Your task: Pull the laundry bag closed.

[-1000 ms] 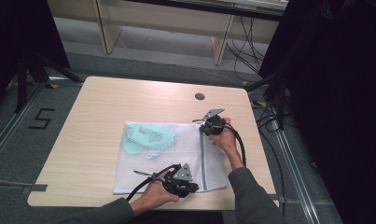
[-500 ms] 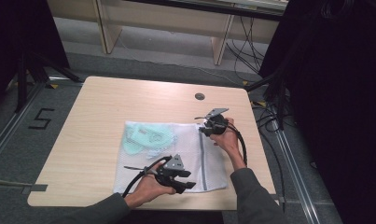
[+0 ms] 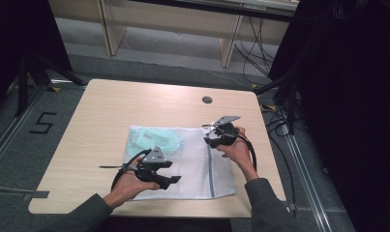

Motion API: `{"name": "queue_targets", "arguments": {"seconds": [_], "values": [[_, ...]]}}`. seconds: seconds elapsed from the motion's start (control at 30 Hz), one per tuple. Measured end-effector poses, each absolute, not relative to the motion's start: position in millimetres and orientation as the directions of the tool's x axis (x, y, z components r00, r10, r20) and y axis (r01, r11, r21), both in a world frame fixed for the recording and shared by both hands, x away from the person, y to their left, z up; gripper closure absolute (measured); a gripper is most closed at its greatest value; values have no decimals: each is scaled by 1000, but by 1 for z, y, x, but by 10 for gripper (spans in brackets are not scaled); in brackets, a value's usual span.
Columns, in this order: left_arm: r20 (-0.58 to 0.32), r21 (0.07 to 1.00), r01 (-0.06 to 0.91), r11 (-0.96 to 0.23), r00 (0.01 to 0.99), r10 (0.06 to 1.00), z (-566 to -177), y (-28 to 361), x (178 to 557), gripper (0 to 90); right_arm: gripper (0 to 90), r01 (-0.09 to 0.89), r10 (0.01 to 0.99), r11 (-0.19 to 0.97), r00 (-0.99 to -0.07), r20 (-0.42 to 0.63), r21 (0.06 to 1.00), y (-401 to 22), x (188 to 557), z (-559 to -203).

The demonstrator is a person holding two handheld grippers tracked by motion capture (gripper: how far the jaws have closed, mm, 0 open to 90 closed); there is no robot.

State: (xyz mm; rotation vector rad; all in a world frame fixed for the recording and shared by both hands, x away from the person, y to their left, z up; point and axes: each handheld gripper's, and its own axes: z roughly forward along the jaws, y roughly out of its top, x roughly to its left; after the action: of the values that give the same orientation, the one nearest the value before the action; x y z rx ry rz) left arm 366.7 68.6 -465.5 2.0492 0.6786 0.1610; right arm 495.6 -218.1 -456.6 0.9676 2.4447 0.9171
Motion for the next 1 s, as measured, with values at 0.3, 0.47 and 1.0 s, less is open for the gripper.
{"name": "queue_targets", "arguments": {"seconds": [0.3, 0.47, 1.0], "values": [[-154, 810, 427, -402, 816, 557, -464, 97, 367, 319, 419, 477, 693, 536, -719, -41, 697, -214, 469, -453], [-146, 808, 431, -402, 807, 573, -463, 107, 365, 311, 399, 477, 682, 545, -731, -34, 690, -215, 458, -452], [-140, 805, 439, -400, 795, 591, -463, 124, 359, 289, 366, 464, 683, 511, -730, -14, 724, -219, 429, -456]]}}
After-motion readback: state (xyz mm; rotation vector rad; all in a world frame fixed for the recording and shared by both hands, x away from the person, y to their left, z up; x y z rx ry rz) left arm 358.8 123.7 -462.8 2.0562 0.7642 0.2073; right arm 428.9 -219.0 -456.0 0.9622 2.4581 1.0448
